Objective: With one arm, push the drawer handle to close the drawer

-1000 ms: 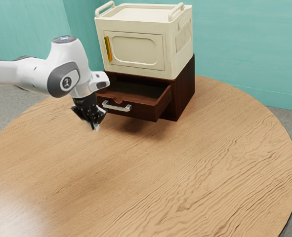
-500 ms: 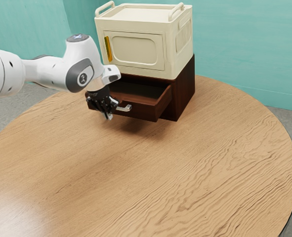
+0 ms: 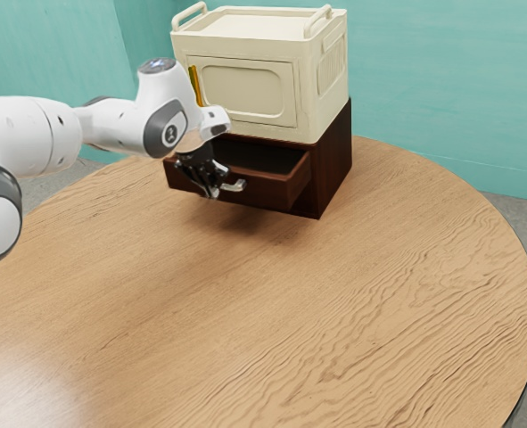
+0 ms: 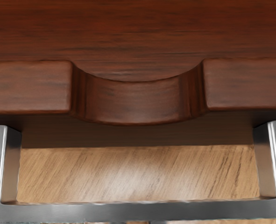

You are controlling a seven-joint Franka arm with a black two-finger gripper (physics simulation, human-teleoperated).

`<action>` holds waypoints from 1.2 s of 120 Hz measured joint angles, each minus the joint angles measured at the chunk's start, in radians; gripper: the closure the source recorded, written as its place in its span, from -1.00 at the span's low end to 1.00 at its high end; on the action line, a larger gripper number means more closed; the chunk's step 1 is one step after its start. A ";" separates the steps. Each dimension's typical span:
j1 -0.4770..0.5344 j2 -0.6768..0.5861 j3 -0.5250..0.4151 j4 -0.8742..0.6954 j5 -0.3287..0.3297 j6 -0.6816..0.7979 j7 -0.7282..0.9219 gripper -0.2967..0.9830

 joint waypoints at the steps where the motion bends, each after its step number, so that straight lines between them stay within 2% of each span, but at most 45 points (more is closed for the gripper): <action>1: 0.000 0.002 0.000 0.003 0.000 0.000 0.001 0.60; 60: 0.017 0.186 -0.019 0.266 -0.003 0.004 0.061 0.58; 144: 0.054 0.321 -0.092 0.425 -0.003 0.178 0.151 0.55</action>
